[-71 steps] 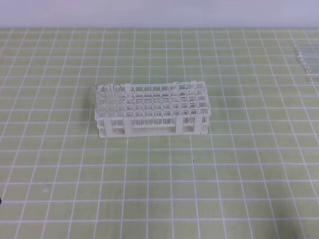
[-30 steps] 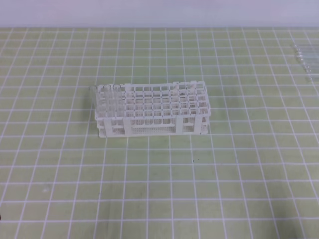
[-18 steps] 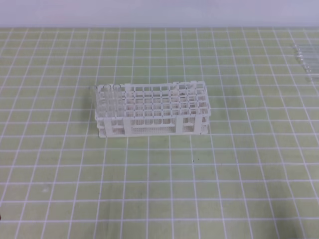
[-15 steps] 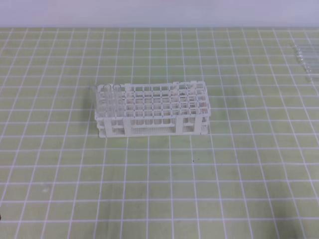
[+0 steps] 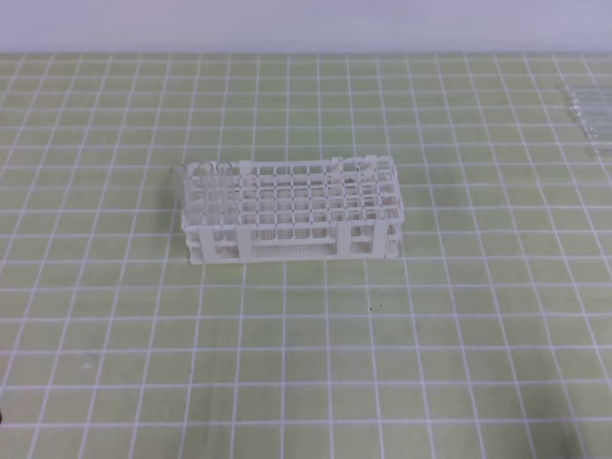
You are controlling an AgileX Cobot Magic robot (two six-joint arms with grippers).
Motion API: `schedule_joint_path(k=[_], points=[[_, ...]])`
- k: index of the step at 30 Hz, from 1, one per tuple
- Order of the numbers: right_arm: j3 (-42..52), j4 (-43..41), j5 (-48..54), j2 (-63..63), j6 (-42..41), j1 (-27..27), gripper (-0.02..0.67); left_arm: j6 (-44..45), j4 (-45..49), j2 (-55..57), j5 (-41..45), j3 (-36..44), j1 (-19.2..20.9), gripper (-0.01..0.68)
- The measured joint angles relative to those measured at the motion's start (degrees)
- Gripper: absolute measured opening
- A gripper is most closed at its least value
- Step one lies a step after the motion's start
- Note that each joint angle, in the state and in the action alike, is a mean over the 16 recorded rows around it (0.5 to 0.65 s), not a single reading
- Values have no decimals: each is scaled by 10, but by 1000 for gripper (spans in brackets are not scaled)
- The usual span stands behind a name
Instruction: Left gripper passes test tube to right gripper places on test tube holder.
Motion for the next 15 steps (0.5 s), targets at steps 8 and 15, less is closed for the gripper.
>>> schedule_joint_path(k=[8,15], points=[[0,-6,12,0,-7,0,-2,-1,-1,-3,-1,1,0,0],[0,-5,12,1,-8,0,-2,-1,-1,-4,-1,2,0,0]])
